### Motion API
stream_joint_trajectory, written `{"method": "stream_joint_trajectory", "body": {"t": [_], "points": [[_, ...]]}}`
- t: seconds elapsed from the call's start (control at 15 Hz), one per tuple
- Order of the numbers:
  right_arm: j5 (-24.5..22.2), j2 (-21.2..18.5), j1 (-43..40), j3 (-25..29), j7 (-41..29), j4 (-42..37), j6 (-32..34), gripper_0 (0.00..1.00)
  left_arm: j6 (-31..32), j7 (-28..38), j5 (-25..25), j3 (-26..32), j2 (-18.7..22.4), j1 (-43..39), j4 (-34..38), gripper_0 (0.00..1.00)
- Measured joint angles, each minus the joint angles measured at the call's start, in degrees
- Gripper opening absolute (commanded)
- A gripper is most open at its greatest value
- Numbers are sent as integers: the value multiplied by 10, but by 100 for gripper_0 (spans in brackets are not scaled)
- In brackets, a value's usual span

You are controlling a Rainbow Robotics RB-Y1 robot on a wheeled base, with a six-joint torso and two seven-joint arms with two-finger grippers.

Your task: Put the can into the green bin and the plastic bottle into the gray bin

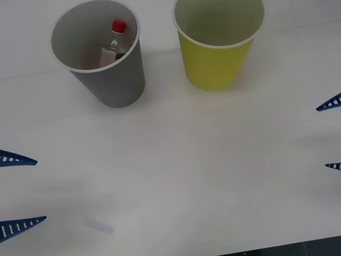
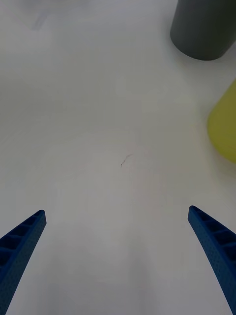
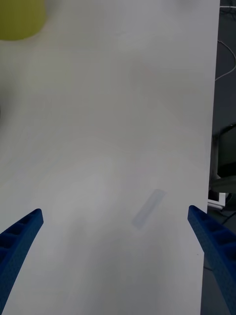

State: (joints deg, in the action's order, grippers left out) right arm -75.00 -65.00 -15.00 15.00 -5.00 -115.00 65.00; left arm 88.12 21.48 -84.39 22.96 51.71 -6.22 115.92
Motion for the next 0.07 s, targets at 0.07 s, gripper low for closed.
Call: {"method": "stream_joint_trajectory", "body": {"t": [0.07], "points": [[0,0,0,0,0,0,0,100,0,-1,0,0,1,0,0,100]]}}
